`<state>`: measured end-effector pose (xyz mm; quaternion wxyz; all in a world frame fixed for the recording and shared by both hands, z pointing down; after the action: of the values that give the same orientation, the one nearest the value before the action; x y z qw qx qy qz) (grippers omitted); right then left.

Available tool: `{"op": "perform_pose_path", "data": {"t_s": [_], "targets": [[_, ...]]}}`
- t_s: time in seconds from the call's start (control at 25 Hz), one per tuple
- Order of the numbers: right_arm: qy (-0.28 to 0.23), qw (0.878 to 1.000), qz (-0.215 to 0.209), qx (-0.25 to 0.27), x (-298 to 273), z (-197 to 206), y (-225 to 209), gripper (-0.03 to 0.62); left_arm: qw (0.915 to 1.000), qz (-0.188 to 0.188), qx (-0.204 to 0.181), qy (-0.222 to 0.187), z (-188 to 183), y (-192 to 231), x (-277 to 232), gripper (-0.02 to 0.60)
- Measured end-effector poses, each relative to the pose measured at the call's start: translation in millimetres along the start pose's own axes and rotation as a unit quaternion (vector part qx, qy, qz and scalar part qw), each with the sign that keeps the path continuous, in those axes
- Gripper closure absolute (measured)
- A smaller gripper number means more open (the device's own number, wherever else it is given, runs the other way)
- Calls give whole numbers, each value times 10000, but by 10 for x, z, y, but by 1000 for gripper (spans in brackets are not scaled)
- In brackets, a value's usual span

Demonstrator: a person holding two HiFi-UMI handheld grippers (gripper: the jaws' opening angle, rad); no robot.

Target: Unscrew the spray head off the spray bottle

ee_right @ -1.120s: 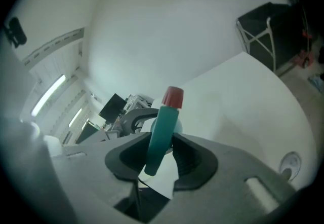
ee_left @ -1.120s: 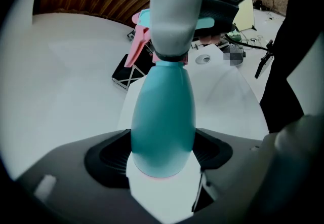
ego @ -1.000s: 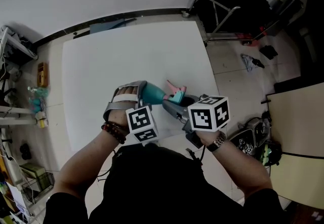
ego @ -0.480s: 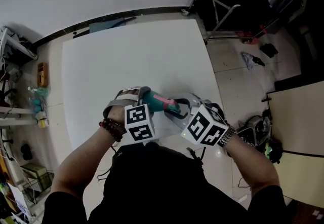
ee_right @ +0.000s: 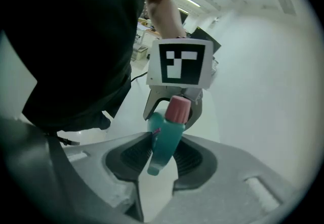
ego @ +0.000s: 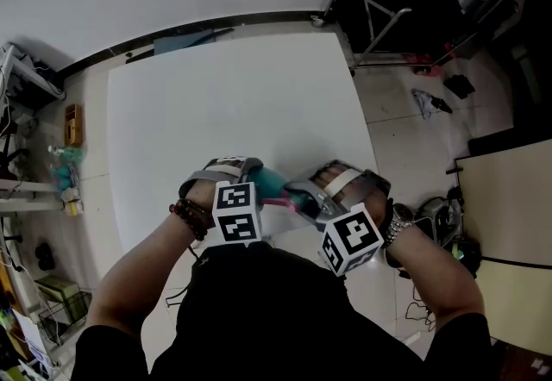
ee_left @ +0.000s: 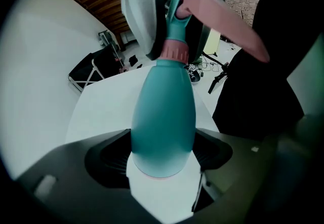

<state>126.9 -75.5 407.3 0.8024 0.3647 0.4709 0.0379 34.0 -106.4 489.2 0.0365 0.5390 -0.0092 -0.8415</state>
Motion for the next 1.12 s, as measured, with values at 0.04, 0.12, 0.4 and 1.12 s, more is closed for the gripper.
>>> {"op": "perform_pose_path", "data": {"t_s": [0.04, 0.12, 0.4, 1.12], "targets": [[18, 9998, 30, 213, 10, -11, 11, 477, 10000, 28, -9, -7, -3, -4, 0, 181], [75, 9984, 127, 537, 36, -34, 20, 477, 10000, 77, -15, -30, -5, -6, 5, 181], [55, 9885, 544, 1412, 70, -37, 104, 477, 9997, 228, -17, -69, -4, -18, 16, 181], [108, 9928, 931, 739, 83, 38, 55, 419, 9993, -348, 118, 63, 77, 25, 28, 183]]}}
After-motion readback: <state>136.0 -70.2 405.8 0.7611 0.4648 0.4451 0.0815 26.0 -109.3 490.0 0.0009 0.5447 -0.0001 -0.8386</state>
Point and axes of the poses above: the fingertips, and each gripper's own axes: x backward along the fingers, y to its left, z out of its underside, the point moved 8 cm from there along x, backward along the fingers, and after that the axes turned 12 degrees about z, right-handed, at the moved point
